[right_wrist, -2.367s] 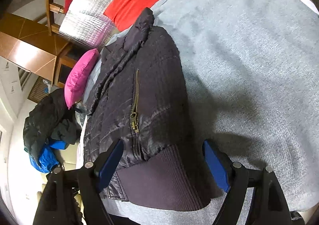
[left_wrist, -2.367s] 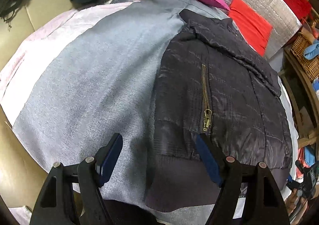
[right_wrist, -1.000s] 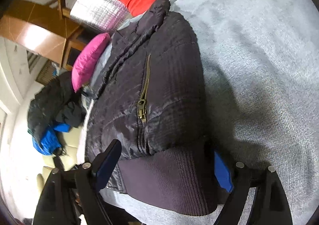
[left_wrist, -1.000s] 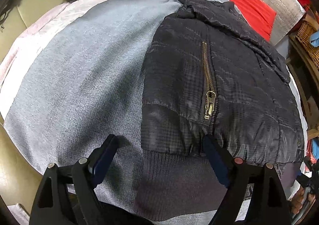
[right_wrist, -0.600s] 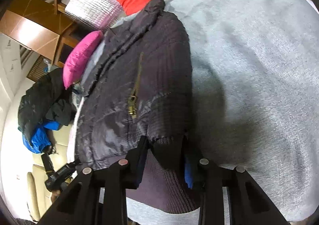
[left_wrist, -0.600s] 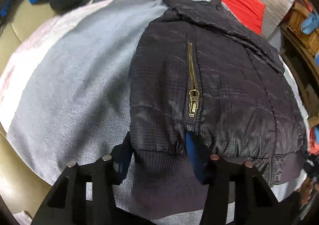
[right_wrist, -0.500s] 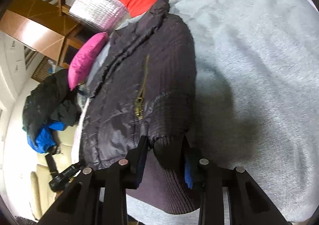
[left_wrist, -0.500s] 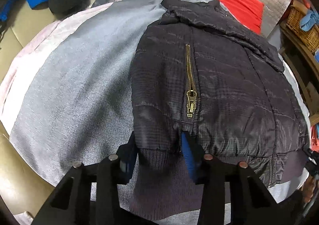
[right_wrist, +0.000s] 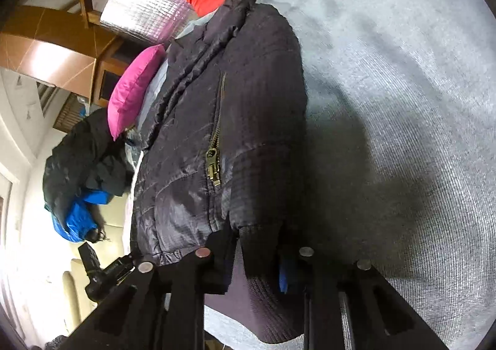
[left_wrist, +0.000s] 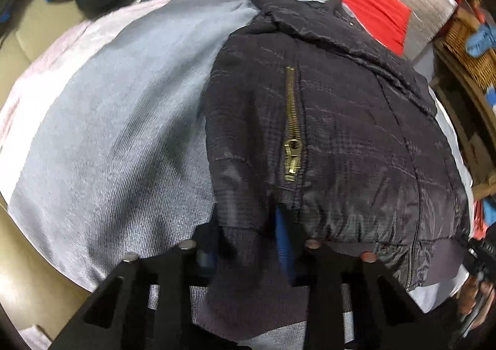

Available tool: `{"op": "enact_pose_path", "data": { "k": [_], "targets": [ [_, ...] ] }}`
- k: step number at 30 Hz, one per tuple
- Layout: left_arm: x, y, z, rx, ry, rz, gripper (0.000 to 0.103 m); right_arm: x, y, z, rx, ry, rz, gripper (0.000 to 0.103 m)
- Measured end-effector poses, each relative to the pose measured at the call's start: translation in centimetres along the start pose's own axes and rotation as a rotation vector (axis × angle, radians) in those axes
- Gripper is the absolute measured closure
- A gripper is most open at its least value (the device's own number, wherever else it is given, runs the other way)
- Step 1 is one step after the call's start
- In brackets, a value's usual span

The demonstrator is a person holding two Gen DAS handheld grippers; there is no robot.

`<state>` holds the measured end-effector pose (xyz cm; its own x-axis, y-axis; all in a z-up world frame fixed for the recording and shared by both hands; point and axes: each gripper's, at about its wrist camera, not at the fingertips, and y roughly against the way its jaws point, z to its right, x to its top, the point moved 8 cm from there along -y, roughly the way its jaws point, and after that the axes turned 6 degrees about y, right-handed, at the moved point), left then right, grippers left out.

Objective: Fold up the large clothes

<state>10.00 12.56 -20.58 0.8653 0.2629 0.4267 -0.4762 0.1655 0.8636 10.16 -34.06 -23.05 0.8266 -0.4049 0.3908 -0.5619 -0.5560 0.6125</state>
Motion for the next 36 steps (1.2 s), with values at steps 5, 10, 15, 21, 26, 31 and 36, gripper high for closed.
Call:
{"op": "enact_pose_path", "data": {
  "k": [5, 10, 15, 21, 26, 31, 36],
  "targets": [
    [0.7, 0.5, 0.5, -0.016, -0.012, 0.003, 0.083, 0.1, 0.7, -1.1, -0.009, 0.037, 0.013, 0.086],
    [0.6, 1.5, 0.0, -0.051, -0.011, 0.01, 0.084, -0.4, 1.3, -1.2, -0.014, 0.049, 0.001, 0.088],
    [0.2, 1.8, -0.4, -0.061, -0.018, 0.009, 0.084, -0.9, 1.4, -1.1, -0.024, 0.06, -0.019, 0.089],
    [0.6, 1.4, -0.8, -0.076, -0.015, -0.001, 0.084, -1.8, 1.9, -0.6, -0.024, 0.071, -0.044, 0.089],
    [0.8, 1.2, -0.9, -0.084, -0.013, 0.001, 0.084, -2.4, 2.2, -0.2, -0.02, 0.072, -0.053, 0.089],
    [0.9, 1.3, -0.9, -0.074, -0.023, 0.009, 0.084, -2.5, 2.6, 0.0, -0.015, 0.078, -0.058, 0.089],
    [0.7, 1.5, -0.7, -0.043, -0.044, 0.03, 0.084, -2.6, 2.9, 0.5, -0.008, 0.078, -0.063, 0.089]
  ]
}}
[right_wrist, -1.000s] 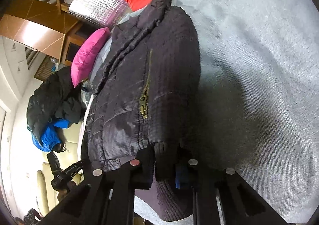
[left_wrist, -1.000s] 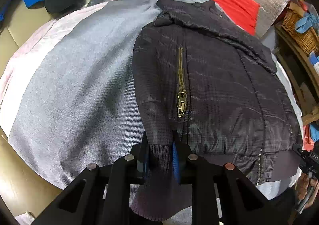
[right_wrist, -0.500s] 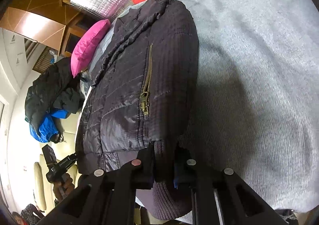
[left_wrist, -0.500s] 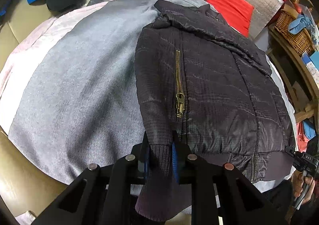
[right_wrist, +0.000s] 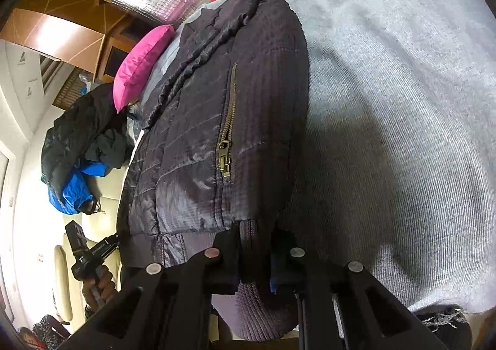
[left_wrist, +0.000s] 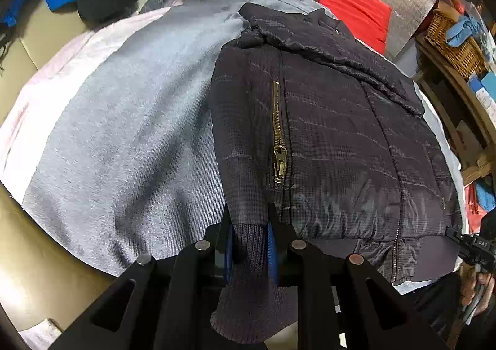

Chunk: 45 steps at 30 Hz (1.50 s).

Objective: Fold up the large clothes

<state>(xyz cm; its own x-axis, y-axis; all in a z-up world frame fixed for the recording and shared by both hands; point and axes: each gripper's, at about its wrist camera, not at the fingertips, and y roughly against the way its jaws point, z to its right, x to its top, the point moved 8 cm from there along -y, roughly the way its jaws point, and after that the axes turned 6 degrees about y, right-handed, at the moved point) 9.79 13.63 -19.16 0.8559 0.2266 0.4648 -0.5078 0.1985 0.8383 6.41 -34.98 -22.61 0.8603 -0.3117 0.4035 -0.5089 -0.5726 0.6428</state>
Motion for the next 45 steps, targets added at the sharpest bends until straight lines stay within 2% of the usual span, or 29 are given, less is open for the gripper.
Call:
{"op": "enact_pose_path", "data": {
  "k": [5, 17, 39, 45],
  "targets": [
    [0.2, -0.2, 0.2, 0.029, -0.02, 0.015, 0.084, 0.4, 0.1, 0.2, 0.003, -0.003, 0.003, 0.089],
    [-0.1, -0.1, 0.2, 0.039, -0.033, 0.028, 0.084, 0.3, 0.2, 0.1, -0.01, 0.008, -0.009, 0.089],
    [-0.1, -1.0, 0.4, 0.061, -0.038, 0.009, 0.084, 0.7, -0.1, 1.3, 0.009, 0.001, -0.041, 0.089],
    [-0.1, -1.5, 0.2, 0.053, -0.018, -0.002, 0.082, 0.9, -0.2, 1.4, 0.02, -0.006, -0.043, 0.083]
  ]
}}
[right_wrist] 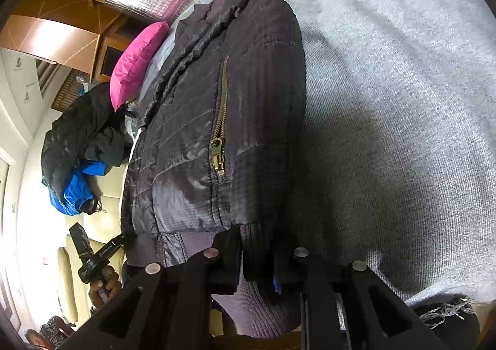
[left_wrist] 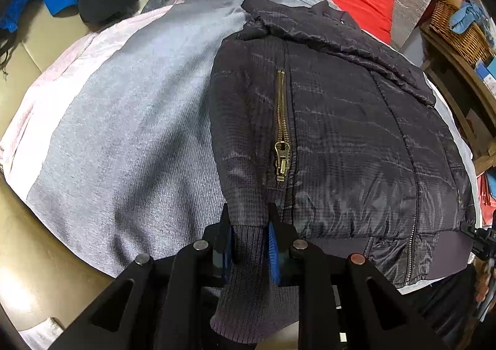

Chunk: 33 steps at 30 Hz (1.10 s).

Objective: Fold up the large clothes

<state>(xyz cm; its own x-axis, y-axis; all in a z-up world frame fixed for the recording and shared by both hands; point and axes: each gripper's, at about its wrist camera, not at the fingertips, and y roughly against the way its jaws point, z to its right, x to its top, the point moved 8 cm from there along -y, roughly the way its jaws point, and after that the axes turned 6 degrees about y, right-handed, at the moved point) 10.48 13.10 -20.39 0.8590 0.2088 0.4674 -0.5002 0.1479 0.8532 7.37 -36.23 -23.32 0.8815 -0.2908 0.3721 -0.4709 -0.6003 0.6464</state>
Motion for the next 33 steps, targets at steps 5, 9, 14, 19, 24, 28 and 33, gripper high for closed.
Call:
{"op": "enact_pose_path", "data": {
  "k": [5, 9, 14, 19, 24, 28, 33],
  "targets": [
    [0.0, -0.5, -0.4, 0.008, 0.033, -0.006, 0.062, 0.1, 0.1, -0.3, 0.011, 0.016, 0.005, 0.082],
    [-0.1, -0.7, -0.7, 0.012, 0.058, -0.007, 0.057, 0.1, -0.1, 0.1, 0.011, 0.009, -0.006, 0.081],
    [-0.4, -0.7, -0.6, -0.008, 0.06, -0.02, 0.071, 0.2, -0.4, 0.4, -0.006, 0.009, -0.021, 0.08],
    [-0.1, 0.4, -0.4, -0.05, 0.061, -0.015, 0.084, 0.2, -0.2, 0.1, -0.013, 0.024, -0.019, 0.086],
    [0.5, 3.0, -0.4, -0.121, 0.071, 0.016, 0.085, 0.5, 1.3, -0.6, 0.042, 0.021, 0.007, 0.089],
    [0.4, 4.6, -0.6, -0.126, 0.061, 0.036, 0.085, 0.4, 2.4, -2.1, 0.074, 0.05, 0.025, 0.09],
    [-0.5, 5.4, -1.5, -0.139, 0.064, 0.025, 0.085, -0.4, 3.1, -2.5, 0.094, 0.065, 0.023, 0.09]
  ]
}}
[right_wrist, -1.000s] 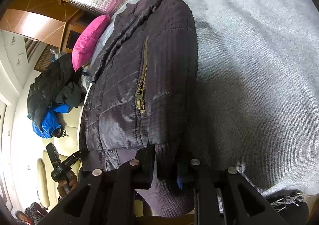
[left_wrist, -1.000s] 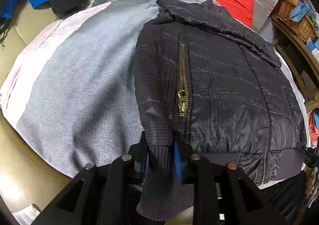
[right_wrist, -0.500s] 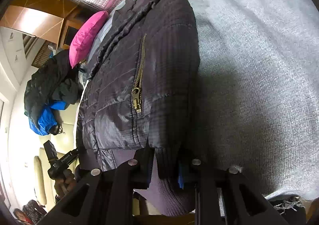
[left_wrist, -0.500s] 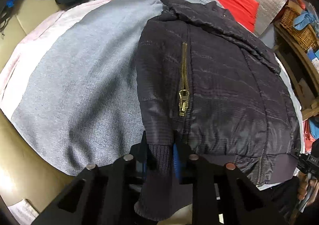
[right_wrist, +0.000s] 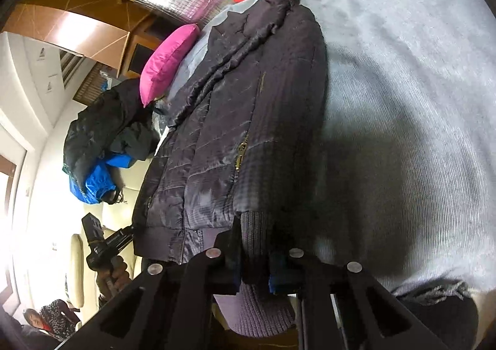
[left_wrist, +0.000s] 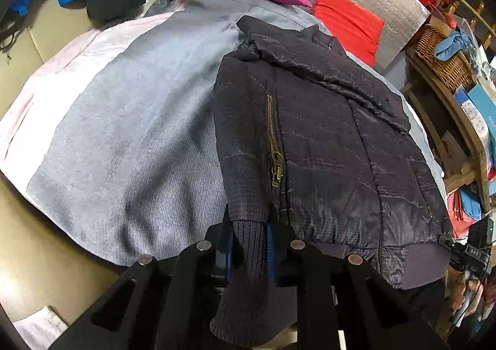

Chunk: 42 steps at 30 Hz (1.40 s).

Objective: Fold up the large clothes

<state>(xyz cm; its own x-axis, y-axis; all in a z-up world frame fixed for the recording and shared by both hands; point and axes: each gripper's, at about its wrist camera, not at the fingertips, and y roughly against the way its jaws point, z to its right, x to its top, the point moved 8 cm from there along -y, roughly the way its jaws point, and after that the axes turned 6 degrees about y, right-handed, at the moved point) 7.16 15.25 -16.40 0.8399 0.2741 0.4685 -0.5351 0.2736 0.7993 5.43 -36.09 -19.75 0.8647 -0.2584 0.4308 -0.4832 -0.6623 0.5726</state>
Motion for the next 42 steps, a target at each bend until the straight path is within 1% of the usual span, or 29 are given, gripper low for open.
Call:
{"op": "enact_pose_path", "data": {
  "k": [6, 8, 10, 12, 15, 17, 20, 21, 24, 26, 27, 29, 30, 34, 35, 36, 38, 40, 42],
  "targets": [
    [1.4, 0.2, 0.5, -0.009, -0.014, 0.008, 0.085, 0.3, 0.4, -0.2, 0.025, -0.001, 0.007, 0.09],
    [1.4, 0.0, 0.4, -0.002, -0.021, 0.0, 0.085, 0.5, 0.6, -0.4, 0.044, 0.0, 0.014, 0.09],
    [1.2, -0.9, 0.3, 0.017, -0.02, -0.02, 0.085, 0.5, 0.5, 0.0, 0.037, 0.004, 0.003, 0.09],
    [1.1, -1.4, 0.4, 0.017, -0.012, -0.034, 0.085, 0.1, 0.2, 0.5, 0.032, -0.007, -0.01, 0.09],
    [1.7, -0.5, 1.1, -0.007, -0.015, 0.001, 0.085, 0.2, 0.6, 0.5, 0.044, -0.016, 0.002, 0.091],
    [2.0, -0.3, 1.4, -0.002, -0.036, 0.014, 0.085, 0.4, 1.0, 0.2, 0.048, 0.001, 0.009, 0.091],
    [1.3, -1.6, 0.8, 0.028, -0.037, -0.037, 0.085, 0.0, 0.4, 0.7, 0.034, -0.009, -0.015, 0.091],
    [1.2, -1.6, 0.7, 0.027, -0.036, -0.037, 0.085, -0.2, 0.2, 1.0, 0.031, -0.017, -0.022, 0.091],
    [1.9, -0.4, 1.4, 0.002, -0.043, -0.002, 0.085, -0.1, 0.6, 0.8, 0.04, -0.017, -0.007, 0.091],
    [2.3, -0.2, 1.7, 0.007, -0.062, 0.008, 0.085, 0.3, 0.9, 0.2, 0.041, 0.004, 0.001, 0.091],
    [2.2, -0.4, 1.5, 0.012, -0.064, -0.001, 0.085, 0.3, 0.8, 0.1, 0.036, 0.012, -0.004, 0.091],
    [1.8, -1.5, 1.0, 0.029, -0.06, -0.045, 0.085, 0.1, 0.2, 0.8, 0.027, -0.001, -0.029, 0.091],
    [1.7, -1.5, 0.9, 0.031, -0.057, -0.052, 0.085, 0.0, 0.0, 1.0, 0.025, -0.007, -0.038, 0.091],
    [2.3, -0.5, 1.5, -0.009, -0.059, -0.01, 0.085, 0.5, 0.7, 0.1, 0.044, 0.009, -0.015, 0.091],
    [2.2, -0.6, 1.2, -0.008, -0.057, -0.015, 0.085, 0.7, 0.9, -0.2, 0.047, 0.017, -0.008, 0.091],
    [1.9, -1.3, 0.8, 0.001, -0.047, -0.039, 0.085, 0.8, 0.9, -0.2, 0.045, 0.023, -0.008, 0.091],
    [1.4, -2.4, 0.1, 0.019, -0.031, -0.082, 0.085, 0.5, 0.2, 0.8, 0.037, 0.002, -0.037, 0.091],
    [1.5, -2.1, 0.5, 0.012, -0.039, -0.065, 0.085, 0.1, -0.3, 1.4, 0.032, -0.014, -0.057, 0.091],
    [2.0, -0.9, 1.4, -0.013, -0.042, -0.028, 0.085, 0.3, 0.1, 0.9, 0.044, -0.007, -0.038, 0.091]
  ]
}}
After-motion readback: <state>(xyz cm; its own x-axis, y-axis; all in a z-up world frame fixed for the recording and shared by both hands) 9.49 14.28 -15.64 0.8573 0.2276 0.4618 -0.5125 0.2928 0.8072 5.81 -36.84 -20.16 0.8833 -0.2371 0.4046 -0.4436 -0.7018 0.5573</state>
